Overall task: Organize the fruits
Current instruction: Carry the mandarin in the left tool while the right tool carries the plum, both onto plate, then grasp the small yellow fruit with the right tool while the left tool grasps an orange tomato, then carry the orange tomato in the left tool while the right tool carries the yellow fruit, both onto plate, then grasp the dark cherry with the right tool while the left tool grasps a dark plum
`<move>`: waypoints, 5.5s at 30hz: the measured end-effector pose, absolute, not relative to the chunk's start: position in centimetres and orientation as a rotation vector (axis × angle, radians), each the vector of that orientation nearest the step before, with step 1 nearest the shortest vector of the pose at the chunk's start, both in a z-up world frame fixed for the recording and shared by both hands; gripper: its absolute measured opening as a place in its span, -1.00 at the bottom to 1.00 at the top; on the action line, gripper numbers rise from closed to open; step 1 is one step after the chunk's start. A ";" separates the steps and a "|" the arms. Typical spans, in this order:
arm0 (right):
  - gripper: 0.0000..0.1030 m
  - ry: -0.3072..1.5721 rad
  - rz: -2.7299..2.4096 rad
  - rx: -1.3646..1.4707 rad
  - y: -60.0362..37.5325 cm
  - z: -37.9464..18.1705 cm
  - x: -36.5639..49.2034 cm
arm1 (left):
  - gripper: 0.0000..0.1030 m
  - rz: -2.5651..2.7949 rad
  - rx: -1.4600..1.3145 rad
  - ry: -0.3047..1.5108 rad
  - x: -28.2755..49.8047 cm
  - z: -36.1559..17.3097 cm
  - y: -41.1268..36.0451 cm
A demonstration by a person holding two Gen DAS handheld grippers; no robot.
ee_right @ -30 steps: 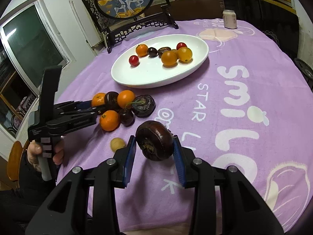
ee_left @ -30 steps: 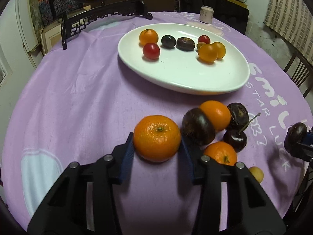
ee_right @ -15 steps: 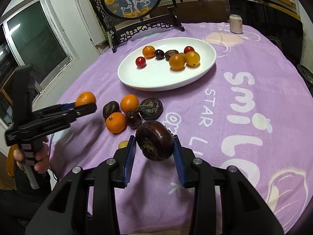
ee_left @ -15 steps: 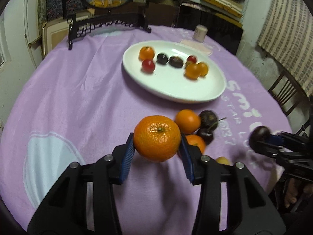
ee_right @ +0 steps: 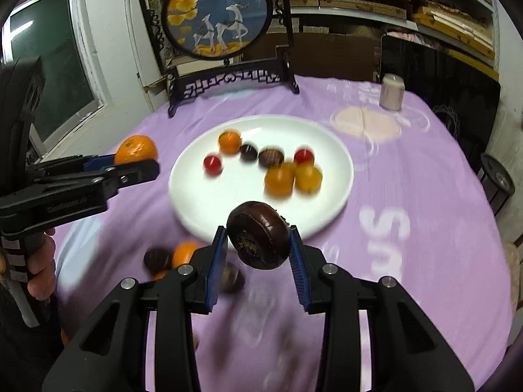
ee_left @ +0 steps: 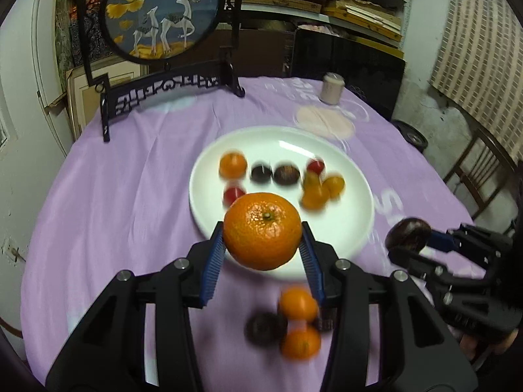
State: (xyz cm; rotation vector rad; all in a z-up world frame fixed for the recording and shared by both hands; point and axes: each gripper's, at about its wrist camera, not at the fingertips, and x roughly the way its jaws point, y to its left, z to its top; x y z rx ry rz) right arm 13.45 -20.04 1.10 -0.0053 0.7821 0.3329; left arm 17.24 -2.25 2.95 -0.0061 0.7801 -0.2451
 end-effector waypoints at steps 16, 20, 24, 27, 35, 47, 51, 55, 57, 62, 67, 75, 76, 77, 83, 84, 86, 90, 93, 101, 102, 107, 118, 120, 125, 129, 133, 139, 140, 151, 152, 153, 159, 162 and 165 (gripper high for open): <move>-0.27 0.805 0.221 0.003 -19.8 -1.8 24.9 | -0.12 -0.176 -0.084 0.893 27.6 -0.7 -2.6; -0.27 0.797 0.214 0.003 -19.8 -1.6 25.2 | -0.12 -0.175 -0.084 0.887 27.4 -0.7 -2.7; -0.26 0.803 0.214 0.001 -19.7 -1.9 25.7 | -0.11 -0.179 -0.086 0.898 27.5 -1.0 -2.8; 0.13 0.781 0.178 -0.033 -19.6 -2.0 25.7 | -0.05 -0.178 -0.083 0.889 27.4 -0.9 -2.9; 0.14 0.719 0.122 -0.007 -21.7 -1.9 24.4 | 0.24 -0.164 -0.050 0.771 24.5 0.7 -2.4; 0.14 0.652 0.159 -0.041 -20.6 -1.9 21.4 | 0.24 -0.108 -0.174 0.752 15.7 -0.4 2.4; 0.14 0.687 0.209 0.004 -20.6 -1.9 17.2 | 0.30 -0.092 -0.150 0.750 12.4 -0.7 4.2; 0.17 0.793 0.398 0.022 -19.4 -2.5 10.2 | 0.31 -0.063 -0.112 0.774 9.7 -2.1 6.1; 0.18 0.859 0.476 -0.023 -18.3 -3.5 7.0 | 0.31 -0.074 -0.128 0.792 9.1 -2.7 6.6; 0.18 0.912 0.495 -0.127 -15.8 -5.4 4.0 | 0.31 -0.158 -0.134 0.838 8.0 -3.4 5.0; -0.16 0.923 0.486 -0.120 -15.0 -6.1 5.2 | 0.31 -0.214 -0.090 0.856 6.6 -3.5 2.6; -0.52 0.941 0.434 -0.085 -17.2 -6.6 5.2 | 0.34 -0.276 -0.038 0.897 6.5 -4.5 -0.8; -0.52 0.945 0.412 -0.064 -18.1 -6.5 5.3 | 0.34 -0.281 -0.027 0.898 6.5 -4.6 -1.4; -0.52 0.951 0.384 -0.029 -19.3 -6.4 5.5 | 0.34 -0.284 -0.019 0.899 6.6 -4.7 -1.7; -0.52 0.945 0.346 0.059 -23.0 -6.3 5.0 | 0.36 -0.280 0.034 0.960 7.9 -6.4 -4.5; -0.52 0.942 0.346 0.065 -23.3 -6.2 4.8 | 0.34 -0.273 0.038 0.964 8.0 -6.6 -4.6; -0.52 0.937 0.344 0.082 -23.9 -6.2 4.7 | 0.07 -0.256 0.038 0.980 8.7 -7.0 -5.0; -0.52 0.939 0.343 0.101 -24.7 -6.3 4.4 | -0.16 -0.241 0.048 0.957 9.5 -7.0 -5.5; -0.52 0.937 0.349 0.103 -24.8 -6.2 4.0 | -0.28 -0.238 0.042 0.954 9.5 -6.9 -5.6; -0.52 0.936 0.358 0.082 -23.8 -5.8 4.5 | -0.28 -0.273 0.018 0.922 8.1 -4.9 -4.3; -0.52 0.938 0.361 0.076 -23.6 -5.8 4.7 | -0.28 -0.278 0.010 0.917 8.1 -4.5 -4.0; -0.52 0.921 0.358 0.032 -22.9 -4.5 6.2 | -0.28 -0.258 0.010 0.885 9.2 -2.8 -2.7; -0.52 0.829 0.362 -0.026 -19.3 1.3 17.9 | -0.27 -0.137 0.004 0.808 21.8 2.9 -2.5; -0.52 0.795 0.298 -0.031 -19.2 1.0 20.7 | -0.27 -0.123 -0.024 0.822 24.7 2.3 -3.0; -0.52 0.838 0.252 0.015 -19.8 -1.9 24.1 | -0.27 -0.154 -0.046 0.887 26.6 -0.7 -3.0; -0.43 0.798 0.239 -0.022 -19.7 -1.7 24.1 | -0.02 -0.160 -0.050 0.890 26.7 -1.2 -2.8; 0.07 0.731 0.201 -0.035 -20.1 -0.8 23.1 | 0.30 -0.148 -0.041 0.826 25.4 -0.2 -2.4; 0.15 0.728 0.205 0.037 -21.6 -1.6 22.3 | 0.60 -0.114 -0.048 0.755 23.1 0.3 -1.5; 0.15 0.734 0.213 0.044 -21.7 -1.8 22.2 | 0.60 -0.114 -0.043 0.753 22.7 0.1 -1.5; 0.15 0.748 0.414 0.085 -20.1 -2.8 11.8 | 0.65 -0.071 -0.123 0.798 12.9 -2.9 3.4; 0.15 0.762 0.442 0.091 -19.9 -3.0 10.8 | 0.66 -0.069 -0.115 0.804 11.8 -3.2 3.8; 0.15 0.785 0.484 0.086 -19.2 -3.4 9.1 | 0.67 -0.071 -0.109 0.812 11.0 -3.6 4.0; 0.15 0.837 0.546 -0.012 -15.7 -4.5 6.4 | 0.67 -0.090 -0.101 0.843 9.6 -4.7 4.2; 0.15 0.858 0.539 0.010 -15.6 -4.9 6.8 | 0.67 -0.089 -0.107 0.844 9.4 -4.8 4.5; 0.15 0.873 0.526 0.009 -15.8 -5.2 6.7 | 0.67 -0.091 -0.113 0.845 9.4 -4.7 4.7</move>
